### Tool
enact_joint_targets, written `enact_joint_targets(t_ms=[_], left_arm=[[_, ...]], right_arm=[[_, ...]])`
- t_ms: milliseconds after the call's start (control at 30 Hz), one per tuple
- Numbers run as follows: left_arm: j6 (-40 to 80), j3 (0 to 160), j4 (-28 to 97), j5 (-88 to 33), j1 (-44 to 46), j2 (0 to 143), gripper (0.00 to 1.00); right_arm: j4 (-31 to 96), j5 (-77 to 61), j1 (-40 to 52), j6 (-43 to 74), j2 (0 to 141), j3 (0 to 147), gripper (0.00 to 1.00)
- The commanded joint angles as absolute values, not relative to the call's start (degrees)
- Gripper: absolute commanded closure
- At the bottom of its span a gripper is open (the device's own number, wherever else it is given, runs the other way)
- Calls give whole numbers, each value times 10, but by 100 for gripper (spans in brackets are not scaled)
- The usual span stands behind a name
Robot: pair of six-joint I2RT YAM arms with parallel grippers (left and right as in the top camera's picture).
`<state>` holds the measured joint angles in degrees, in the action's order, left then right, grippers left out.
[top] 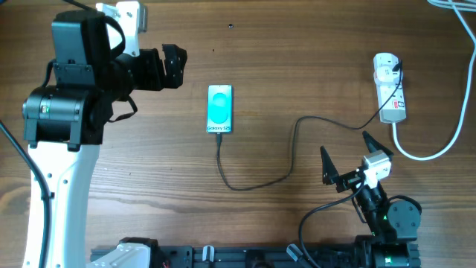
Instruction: Plug charger to phone and switch on socket
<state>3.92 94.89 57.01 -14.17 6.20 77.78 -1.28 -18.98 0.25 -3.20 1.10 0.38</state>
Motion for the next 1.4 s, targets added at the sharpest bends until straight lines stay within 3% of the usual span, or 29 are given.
enact_joint_targets(t_ms=[0, 433, 1000, 1367], left_arm=[[39, 949, 569, -138, 62, 776, 0], [33, 931, 578, -80, 62, 739, 0], [32, 204, -59, -78, 58, 283, 0], [32, 4, -57, -78, 36, 58, 0]], right_arm=[[-14, -180, 5, -28, 2, 3, 0], [-14, -180, 5, -28, 2, 3, 0], [-14, -180, 5, -29, 2, 3, 1], [-14, -180, 5, -28, 2, 3, 0]])
